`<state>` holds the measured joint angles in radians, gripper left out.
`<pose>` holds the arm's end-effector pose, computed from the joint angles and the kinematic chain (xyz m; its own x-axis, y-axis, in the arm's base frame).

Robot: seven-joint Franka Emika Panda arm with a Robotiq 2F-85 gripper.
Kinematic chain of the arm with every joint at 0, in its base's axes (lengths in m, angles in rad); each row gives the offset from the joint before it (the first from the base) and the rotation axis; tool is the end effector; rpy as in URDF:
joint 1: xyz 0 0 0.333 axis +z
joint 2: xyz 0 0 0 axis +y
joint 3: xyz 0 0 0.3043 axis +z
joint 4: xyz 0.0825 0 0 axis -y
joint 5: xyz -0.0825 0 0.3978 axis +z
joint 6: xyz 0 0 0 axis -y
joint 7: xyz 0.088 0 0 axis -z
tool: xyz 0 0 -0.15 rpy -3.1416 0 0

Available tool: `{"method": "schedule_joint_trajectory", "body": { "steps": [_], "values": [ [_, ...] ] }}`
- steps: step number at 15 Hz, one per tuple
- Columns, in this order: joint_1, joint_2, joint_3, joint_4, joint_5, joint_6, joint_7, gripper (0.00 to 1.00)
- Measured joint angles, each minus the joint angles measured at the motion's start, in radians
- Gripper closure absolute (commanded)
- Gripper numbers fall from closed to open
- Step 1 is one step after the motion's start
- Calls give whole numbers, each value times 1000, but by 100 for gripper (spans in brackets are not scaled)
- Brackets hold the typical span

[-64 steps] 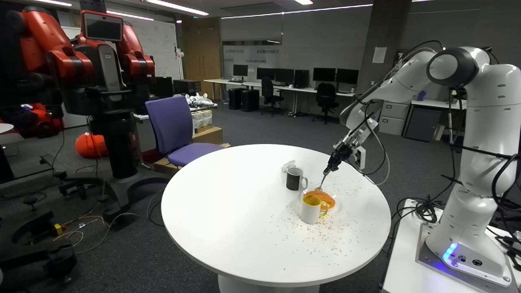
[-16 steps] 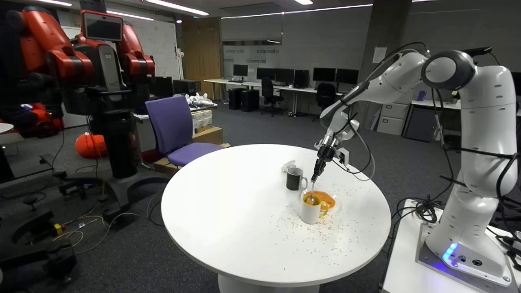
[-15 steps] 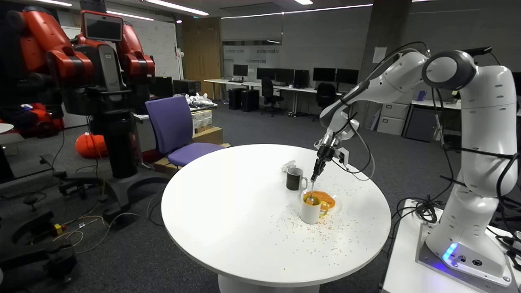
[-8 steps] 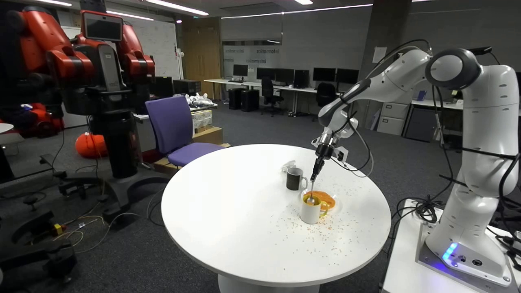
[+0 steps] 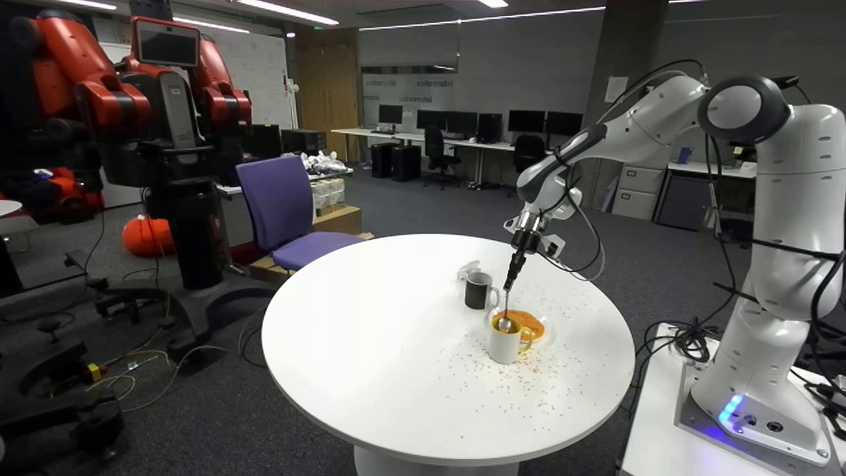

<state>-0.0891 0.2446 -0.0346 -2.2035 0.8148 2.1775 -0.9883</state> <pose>0.5362 -0.0137 0.2013 0.9570 0.2308 0.1756 0.2900 -0.7699 -0.5685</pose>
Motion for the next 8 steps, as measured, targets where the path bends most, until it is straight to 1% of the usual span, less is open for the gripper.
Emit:
{"method": "schedule_joint_trajectory", "body": {
  "steps": [3, 8],
  "values": [
    [3, -18, 15, -5, -30, 13, 0, 99],
    [32, -39, 37, -28, -107, 94, 0, 99]
  ]
}}
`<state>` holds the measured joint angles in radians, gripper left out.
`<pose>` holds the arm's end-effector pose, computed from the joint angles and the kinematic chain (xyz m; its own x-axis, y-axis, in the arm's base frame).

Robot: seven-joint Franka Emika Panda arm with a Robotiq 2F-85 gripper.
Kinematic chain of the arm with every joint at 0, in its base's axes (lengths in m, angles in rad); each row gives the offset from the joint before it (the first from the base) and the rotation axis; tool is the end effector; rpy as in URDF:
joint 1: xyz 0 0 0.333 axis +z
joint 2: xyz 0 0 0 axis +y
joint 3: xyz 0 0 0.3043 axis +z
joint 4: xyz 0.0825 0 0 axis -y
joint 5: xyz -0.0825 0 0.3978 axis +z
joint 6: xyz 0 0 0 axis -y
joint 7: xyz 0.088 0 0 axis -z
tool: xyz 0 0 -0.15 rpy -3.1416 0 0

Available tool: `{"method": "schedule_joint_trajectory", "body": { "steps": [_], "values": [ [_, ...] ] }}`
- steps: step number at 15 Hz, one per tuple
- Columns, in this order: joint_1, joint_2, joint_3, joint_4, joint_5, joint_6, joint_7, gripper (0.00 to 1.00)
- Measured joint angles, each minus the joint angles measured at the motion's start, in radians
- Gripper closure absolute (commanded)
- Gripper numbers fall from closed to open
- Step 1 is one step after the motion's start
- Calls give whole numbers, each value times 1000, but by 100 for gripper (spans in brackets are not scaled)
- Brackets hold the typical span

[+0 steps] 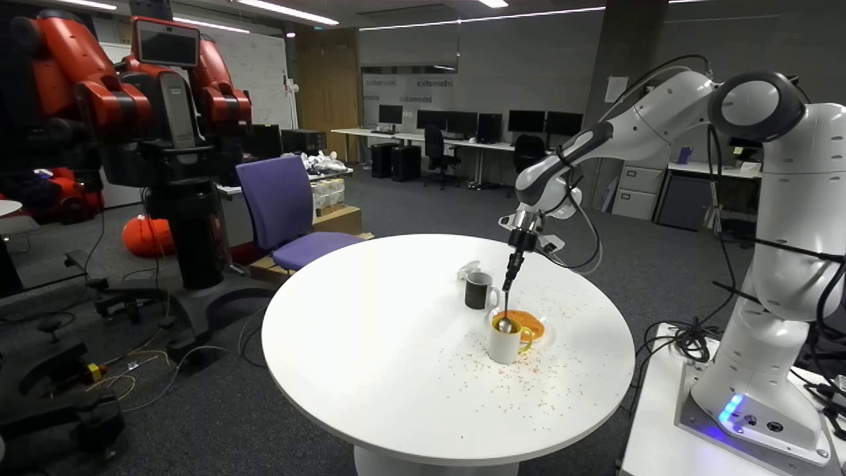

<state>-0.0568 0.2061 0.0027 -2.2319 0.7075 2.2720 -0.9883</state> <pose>0.5371 0.0086 0.2105 0.9120 0.3550 0.2054 0.4102 -0.7913 -0.4534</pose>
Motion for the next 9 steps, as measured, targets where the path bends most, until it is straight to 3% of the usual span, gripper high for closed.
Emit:
{"method": "schedule_joint_trajectory", "body": {
  "steps": [9],
  "values": [
    [8, -78, 28, -13, -14, 53, -2, 99]
  ]
}}
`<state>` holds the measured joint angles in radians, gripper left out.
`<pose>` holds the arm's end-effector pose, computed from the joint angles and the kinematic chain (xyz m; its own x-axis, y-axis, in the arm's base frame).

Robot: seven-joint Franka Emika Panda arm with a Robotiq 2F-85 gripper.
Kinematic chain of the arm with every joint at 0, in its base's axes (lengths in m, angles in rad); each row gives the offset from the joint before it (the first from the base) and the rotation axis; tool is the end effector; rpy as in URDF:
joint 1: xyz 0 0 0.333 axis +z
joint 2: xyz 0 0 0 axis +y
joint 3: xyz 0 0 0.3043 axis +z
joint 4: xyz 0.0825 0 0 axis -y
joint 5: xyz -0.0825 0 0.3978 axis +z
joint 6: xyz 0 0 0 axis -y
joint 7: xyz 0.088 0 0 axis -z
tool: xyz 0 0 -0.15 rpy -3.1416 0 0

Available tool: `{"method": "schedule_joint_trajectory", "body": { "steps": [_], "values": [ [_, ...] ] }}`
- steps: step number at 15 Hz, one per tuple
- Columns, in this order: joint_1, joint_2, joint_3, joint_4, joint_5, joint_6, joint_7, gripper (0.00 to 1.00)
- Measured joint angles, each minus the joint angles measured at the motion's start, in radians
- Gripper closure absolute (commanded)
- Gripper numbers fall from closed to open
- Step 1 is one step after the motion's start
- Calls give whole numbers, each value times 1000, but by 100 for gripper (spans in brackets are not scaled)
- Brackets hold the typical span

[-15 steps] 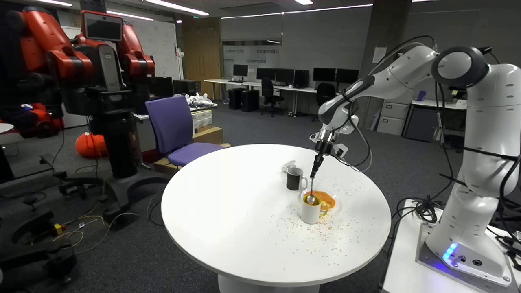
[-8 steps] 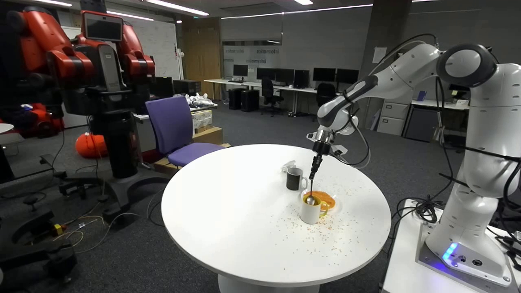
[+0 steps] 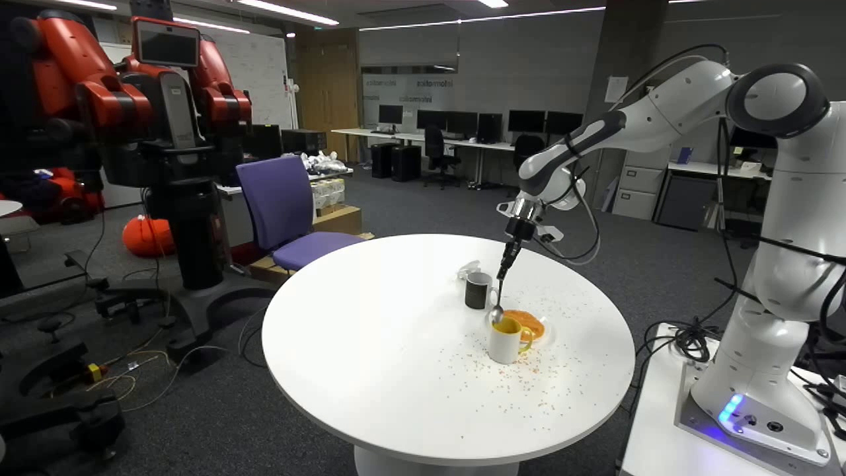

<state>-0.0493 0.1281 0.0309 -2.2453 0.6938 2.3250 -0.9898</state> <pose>0.5457 0.0215 0.2495 0.8775 0.3849 0.2861 0.4726 -0.7954 -0.3793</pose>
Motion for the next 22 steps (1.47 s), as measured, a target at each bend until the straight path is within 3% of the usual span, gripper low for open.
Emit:
{"method": "schedule_joint_trajectory", "body": {
  "steps": [5, 10, 16, 22],
  "values": [
    [-19, -121, -56, -37, -21, -1, 1, 99],
    [-88, -175, -175, -109, -28, -10, 49, 99],
    [-195, -87, -302, -109, 17, -108, 88, 99],
    [-215, 89, -292, -53, 190, -157, 207, 99]
  ]
}}
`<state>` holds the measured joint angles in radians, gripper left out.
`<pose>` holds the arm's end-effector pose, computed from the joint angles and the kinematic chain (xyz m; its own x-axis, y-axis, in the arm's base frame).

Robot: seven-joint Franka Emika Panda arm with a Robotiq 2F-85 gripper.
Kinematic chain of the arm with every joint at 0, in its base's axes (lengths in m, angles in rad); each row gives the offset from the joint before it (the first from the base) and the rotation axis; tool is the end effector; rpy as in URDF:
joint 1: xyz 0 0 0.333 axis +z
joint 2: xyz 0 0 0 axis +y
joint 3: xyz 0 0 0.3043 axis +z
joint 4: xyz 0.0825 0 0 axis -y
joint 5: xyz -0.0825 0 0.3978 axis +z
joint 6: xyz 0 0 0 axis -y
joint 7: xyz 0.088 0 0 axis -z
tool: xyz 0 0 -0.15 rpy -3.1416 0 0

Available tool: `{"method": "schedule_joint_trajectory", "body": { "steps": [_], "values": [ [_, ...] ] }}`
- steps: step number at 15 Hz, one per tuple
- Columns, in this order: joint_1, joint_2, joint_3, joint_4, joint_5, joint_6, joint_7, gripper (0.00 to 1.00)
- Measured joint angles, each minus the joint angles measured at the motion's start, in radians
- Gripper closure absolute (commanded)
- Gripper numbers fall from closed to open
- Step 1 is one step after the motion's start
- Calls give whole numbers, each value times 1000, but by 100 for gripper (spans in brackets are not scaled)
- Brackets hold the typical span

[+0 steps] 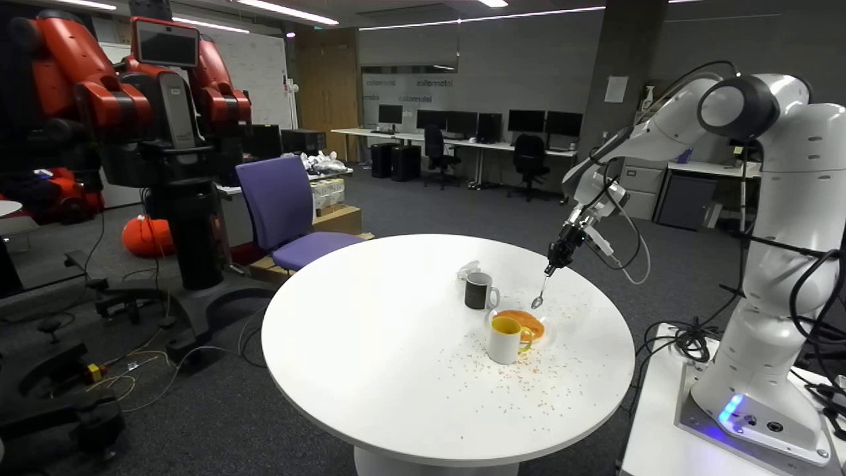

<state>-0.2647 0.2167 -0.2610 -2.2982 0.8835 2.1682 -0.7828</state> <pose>0.4594 -0.2060 0.1842 0.9285 -0.3713 -0.0073 -0.3005 -0.7395 -0.6024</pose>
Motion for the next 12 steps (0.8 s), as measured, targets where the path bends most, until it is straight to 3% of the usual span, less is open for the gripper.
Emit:
{"method": "schedule_joint_trajectory", "body": {
  "steps": [5, 12],
  "values": [
    [-4, 108, 20, 68, 114, -121, 130, 99],
    [-47, 188, 20, 101, 125, -237, 278, 99]
  ]
}}
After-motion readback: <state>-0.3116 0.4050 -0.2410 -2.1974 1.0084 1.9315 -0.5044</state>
